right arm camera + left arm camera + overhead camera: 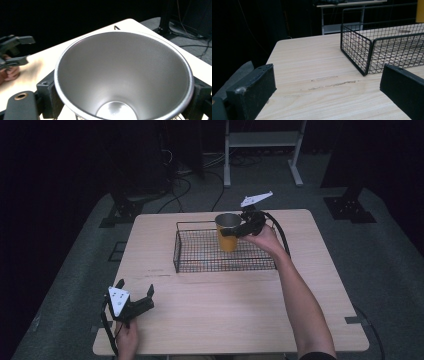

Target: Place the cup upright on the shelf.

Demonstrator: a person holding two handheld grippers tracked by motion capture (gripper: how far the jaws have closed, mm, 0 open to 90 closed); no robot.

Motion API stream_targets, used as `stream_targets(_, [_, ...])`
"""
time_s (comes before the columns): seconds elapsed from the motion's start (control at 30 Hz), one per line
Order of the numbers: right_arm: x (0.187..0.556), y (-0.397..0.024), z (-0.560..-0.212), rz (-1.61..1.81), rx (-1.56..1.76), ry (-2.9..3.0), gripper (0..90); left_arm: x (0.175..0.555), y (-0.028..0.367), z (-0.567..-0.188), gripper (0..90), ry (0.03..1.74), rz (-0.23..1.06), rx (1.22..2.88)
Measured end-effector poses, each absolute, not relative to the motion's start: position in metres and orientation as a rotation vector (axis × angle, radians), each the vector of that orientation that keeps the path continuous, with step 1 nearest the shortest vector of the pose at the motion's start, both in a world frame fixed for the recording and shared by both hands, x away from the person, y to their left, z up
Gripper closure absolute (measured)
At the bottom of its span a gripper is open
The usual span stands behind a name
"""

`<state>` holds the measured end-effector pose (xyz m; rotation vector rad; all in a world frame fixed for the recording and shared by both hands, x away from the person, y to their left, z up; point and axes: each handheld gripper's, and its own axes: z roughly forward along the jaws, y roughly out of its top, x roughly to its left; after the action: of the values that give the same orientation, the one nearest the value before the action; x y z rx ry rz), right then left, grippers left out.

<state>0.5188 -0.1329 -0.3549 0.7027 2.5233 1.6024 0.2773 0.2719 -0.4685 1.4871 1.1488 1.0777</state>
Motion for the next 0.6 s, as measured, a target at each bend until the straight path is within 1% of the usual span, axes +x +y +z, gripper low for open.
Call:
stream_targets(0.27, [0.526, -0.132, -0.372, 1.550, 0.755, 2.541, 12.5, 0.277, 0.272, -0.468, 0.0, 1.148, 1.077, 1.486])
stream_targets(0.4, [0.530, -0.131, -0.386, 1.497, 0.789, 2.561, 12.5, 0.277, 0.272, -0.468, 0.0, 1.149, 1.077, 1.487])
stream_targets(0.6, [0.535, -0.132, -0.396, 1.461, 0.816, 2.568, 12.5, 0.277, 0.272, -0.468, 0.0, 1.149, 1.076, 1.484])
